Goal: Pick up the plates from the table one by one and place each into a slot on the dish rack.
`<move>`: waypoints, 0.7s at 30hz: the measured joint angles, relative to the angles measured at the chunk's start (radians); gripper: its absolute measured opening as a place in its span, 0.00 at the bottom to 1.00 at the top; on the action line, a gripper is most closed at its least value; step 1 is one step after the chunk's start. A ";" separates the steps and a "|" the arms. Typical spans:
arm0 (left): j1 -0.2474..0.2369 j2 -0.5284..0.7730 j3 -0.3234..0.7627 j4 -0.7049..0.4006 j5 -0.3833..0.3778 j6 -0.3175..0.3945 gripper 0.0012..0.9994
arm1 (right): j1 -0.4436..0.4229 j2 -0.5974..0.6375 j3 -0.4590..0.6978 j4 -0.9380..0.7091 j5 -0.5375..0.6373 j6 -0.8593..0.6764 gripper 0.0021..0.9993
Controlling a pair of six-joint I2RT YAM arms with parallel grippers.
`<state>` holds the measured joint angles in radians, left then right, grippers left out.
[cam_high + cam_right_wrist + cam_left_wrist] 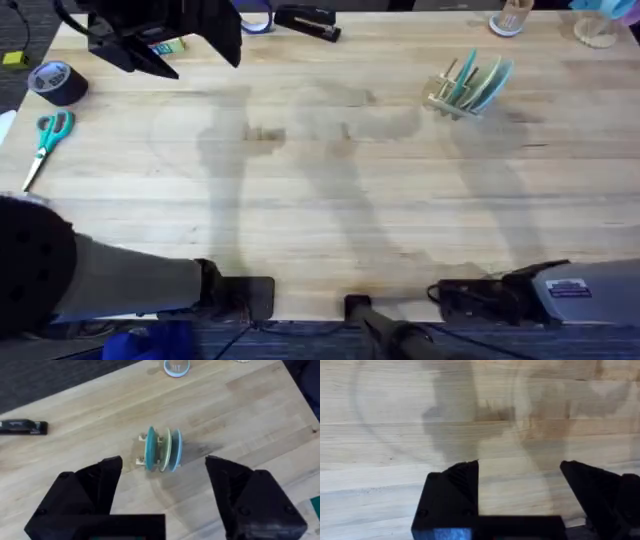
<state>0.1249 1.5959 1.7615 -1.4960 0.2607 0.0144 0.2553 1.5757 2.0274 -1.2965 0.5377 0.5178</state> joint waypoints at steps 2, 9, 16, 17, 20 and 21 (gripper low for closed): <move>0.000 0.000 0.000 0.000 0.000 0.000 0.99 | 0.000 0.000 0.000 -0.012 0.000 -0.002 1.00; 0.000 0.000 0.000 0.000 0.000 0.000 0.99 | 0.000 0.000 0.000 -0.015 0.000 -0.002 1.00; 0.000 0.000 0.000 -0.005 0.000 0.000 0.99 | 0.000 0.000 0.000 -0.015 0.000 -0.002 1.00; 0.000 0.000 0.000 -0.005 0.000 0.000 0.99 | 0.000 0.000 0.000 -0.015 0.000 -0.002 1.00; 0.000 0.000 0.000 -0.005 0.000 0.000 0.99 | 0.000 0.000 0.000 -0.015 0.000 -0.002 1.00; 0.000 0.000 0.000 -0.005 0.000 0.000 0.99 | 0.000 0.000 0.000 -0.015 0.000 -0.002 1.00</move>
<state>0.1249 1.5959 1.7615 -1.5007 0.2607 0.0147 0.2550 1.5757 2.0274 -1.3113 0.5377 0.5156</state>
